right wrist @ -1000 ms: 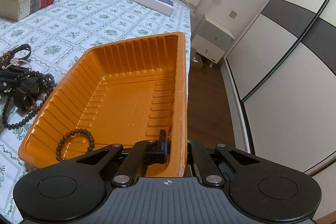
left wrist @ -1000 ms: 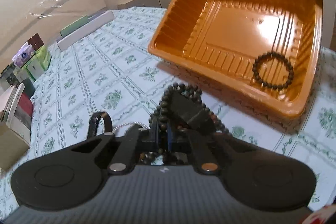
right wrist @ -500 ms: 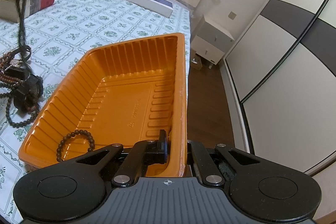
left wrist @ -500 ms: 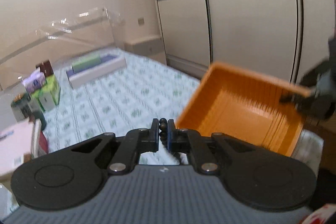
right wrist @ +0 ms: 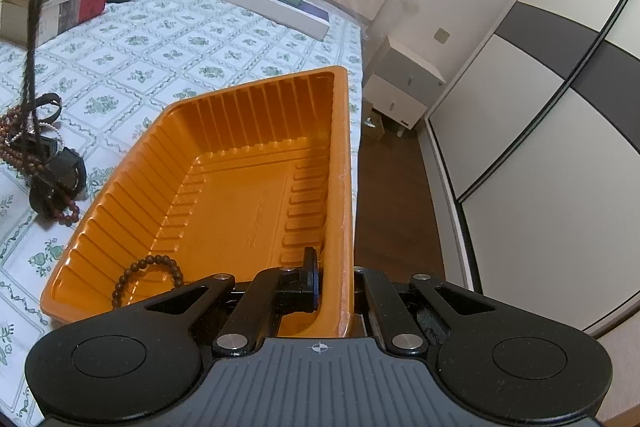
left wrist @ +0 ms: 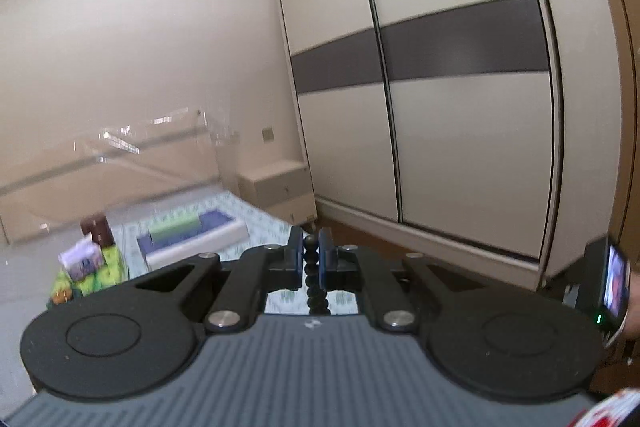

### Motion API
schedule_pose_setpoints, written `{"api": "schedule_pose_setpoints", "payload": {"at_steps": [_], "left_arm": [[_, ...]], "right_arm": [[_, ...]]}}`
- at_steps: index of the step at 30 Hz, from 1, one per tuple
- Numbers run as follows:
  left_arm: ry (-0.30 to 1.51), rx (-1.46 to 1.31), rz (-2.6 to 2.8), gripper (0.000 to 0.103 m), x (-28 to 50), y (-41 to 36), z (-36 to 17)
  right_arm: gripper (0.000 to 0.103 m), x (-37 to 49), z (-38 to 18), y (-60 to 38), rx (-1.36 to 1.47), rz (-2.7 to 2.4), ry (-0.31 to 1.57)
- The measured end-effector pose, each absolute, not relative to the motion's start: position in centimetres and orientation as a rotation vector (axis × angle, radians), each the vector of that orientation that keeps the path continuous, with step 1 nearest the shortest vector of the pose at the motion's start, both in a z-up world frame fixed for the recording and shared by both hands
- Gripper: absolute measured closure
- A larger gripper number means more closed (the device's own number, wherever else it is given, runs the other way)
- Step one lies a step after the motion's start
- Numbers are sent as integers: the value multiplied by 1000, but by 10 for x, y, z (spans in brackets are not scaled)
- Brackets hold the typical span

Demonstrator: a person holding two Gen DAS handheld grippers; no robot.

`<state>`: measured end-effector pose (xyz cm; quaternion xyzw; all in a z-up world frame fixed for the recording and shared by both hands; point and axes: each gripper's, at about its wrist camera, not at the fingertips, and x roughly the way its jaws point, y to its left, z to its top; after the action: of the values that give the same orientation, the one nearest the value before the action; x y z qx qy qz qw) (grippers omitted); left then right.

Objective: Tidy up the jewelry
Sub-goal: 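Lift the necklace high with the left tool to pull it free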

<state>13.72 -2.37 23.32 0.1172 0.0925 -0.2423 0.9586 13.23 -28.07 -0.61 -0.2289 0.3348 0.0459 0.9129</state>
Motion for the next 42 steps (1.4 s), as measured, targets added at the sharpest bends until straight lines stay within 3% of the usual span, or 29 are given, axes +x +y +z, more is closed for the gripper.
{"api": "schedule_pose_setpoints", "payload": {"at_steps": [18,28,32,42], "left_arm": [[37,214,-524,96,138,-43,313],[-69,165,-421,96,131,-8,355],[14,186,-346,96,133,20,334],[334,209,-303,96,166,43,225]], "right_arm": [[100,132,-5,-283,-468,93,683],[100,132,-3,-285,-466,91,680],[100,132,-3,-285,-467,91,677],[100,133,-6,-282,-472,87,676]]}}
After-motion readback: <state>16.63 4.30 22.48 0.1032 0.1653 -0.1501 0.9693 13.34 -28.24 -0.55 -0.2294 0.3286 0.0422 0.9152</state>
